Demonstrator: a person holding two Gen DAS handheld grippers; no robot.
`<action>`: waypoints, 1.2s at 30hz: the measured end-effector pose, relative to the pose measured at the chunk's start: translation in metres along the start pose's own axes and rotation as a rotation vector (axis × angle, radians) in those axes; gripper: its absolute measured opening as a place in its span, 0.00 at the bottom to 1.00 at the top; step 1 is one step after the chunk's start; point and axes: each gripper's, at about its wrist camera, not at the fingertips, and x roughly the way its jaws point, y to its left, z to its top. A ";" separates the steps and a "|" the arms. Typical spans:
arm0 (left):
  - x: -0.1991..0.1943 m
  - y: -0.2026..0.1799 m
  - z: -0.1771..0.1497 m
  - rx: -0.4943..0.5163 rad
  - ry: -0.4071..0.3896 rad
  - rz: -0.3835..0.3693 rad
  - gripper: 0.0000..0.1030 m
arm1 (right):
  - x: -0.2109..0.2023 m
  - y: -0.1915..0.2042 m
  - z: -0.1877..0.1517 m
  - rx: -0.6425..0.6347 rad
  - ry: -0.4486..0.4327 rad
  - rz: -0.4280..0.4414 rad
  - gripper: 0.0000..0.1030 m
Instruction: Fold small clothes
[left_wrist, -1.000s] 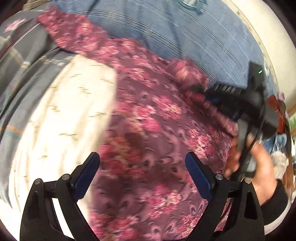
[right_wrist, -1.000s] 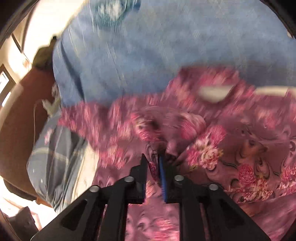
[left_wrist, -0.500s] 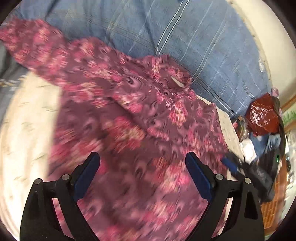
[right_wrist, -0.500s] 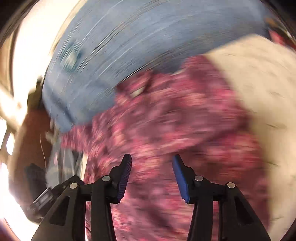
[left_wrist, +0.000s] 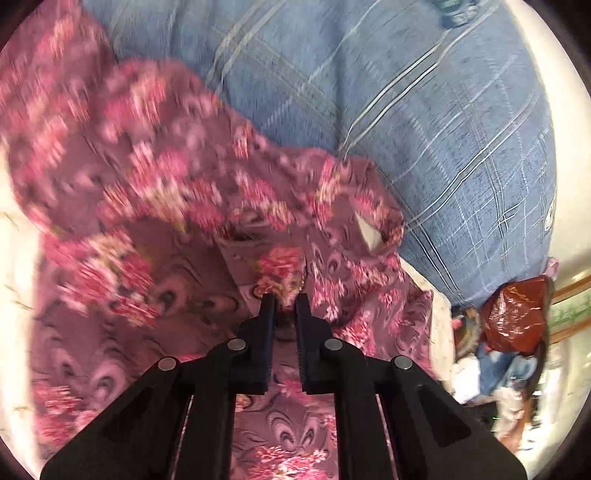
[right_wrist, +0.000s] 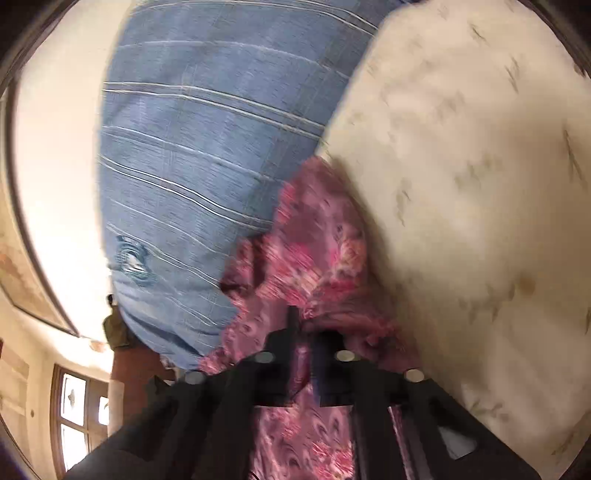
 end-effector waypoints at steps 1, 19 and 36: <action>-0.006 0.000 -0.003 0.011 -0.022 0.009 0.07 | -0.011 0.005 0.002 -0.036 -0.038 0.013 0.04; 0.019 0.019 -0.016 -0.053 0.135 -0.117 0.72 | -0.044 0.039 0.020 -0.297 -0.035 -0.177 0.33; 0.009 0.037 -0.032 -0.016 -0.021 0.077 0.08 | 0.052 0.034 0.038 -0.408 -0.003 -0.411 0.36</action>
